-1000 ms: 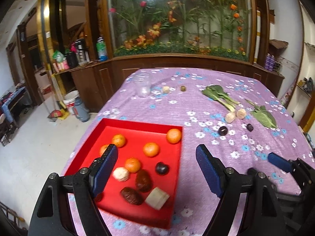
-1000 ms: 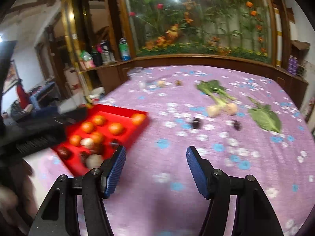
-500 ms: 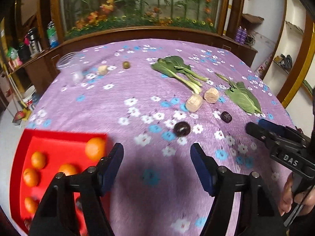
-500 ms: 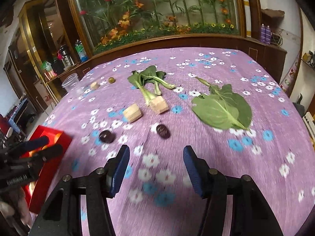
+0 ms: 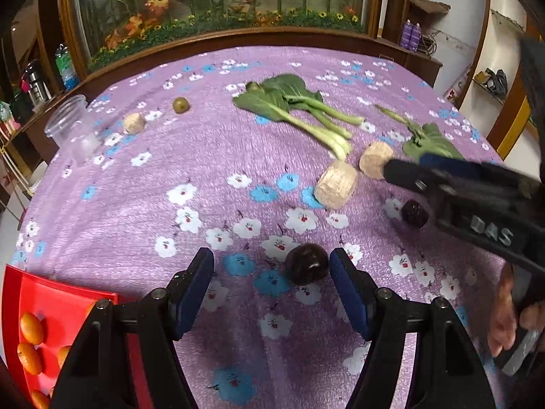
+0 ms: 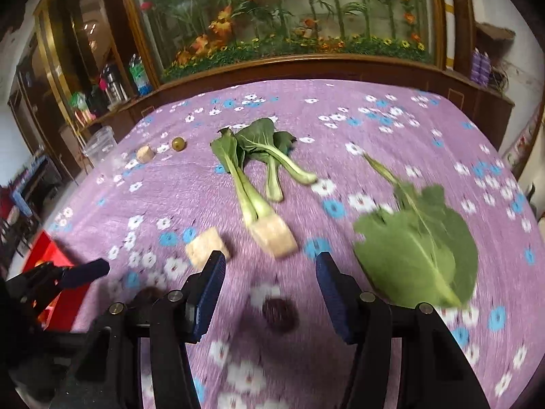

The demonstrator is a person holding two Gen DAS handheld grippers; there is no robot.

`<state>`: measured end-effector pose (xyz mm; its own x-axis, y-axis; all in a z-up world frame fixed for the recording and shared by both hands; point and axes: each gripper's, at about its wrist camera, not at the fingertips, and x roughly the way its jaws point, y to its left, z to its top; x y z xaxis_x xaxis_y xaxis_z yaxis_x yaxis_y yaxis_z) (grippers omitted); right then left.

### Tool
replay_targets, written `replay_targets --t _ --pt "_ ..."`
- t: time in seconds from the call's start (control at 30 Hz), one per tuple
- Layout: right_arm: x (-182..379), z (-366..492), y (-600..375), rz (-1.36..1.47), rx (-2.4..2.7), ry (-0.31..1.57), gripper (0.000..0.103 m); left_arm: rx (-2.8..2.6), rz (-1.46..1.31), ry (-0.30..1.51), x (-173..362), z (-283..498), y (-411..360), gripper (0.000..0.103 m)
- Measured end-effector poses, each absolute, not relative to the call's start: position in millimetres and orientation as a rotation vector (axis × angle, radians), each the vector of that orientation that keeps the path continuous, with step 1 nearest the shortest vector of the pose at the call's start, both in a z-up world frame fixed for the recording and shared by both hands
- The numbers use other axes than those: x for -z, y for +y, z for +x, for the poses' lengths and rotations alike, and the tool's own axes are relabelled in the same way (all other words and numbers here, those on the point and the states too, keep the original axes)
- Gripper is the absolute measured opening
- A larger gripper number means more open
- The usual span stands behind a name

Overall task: Organize fruits
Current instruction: 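Grasp a dark date with the left tool while the right tool grasps a beige piece, then carry the dark date and the beige piece over the red tray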

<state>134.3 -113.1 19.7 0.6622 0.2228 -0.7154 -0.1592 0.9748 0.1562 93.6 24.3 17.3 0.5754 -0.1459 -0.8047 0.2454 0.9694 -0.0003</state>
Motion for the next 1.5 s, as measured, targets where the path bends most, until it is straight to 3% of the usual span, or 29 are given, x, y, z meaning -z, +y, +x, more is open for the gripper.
replay_targets --t 0.13,0.17,0.3,0.43,0.87,1.5 --pt "-11 152 -104 0.035 -0.208 0.837 0.051 0.253 0.116 0.934 -14 93 22 0.069" --pt "-9 156 -104 0.035 -0.205 0.840 0.051 0.263 0.118 0.935 -13 93 20 0.065" --pt "-1 166 -105 0.052 -0.205 0.857 0.036 0.359 0.086 0.952 -12 90 13 0.023" --pt "4 169 -108 0.075 -0.213 0.866 0.025 0.338 0.130 0.926 -15 84 5 0.022" --pt "-20 122 -102 0.121 -0.261 0.834 0.025 0.295 0.043 0.855 -51 42 40 0.022" --pt "-64 40 -6 0.044 -0.453 0.762 0.025 0.105 -0.085 0.763 -81 -32 133 0.022"
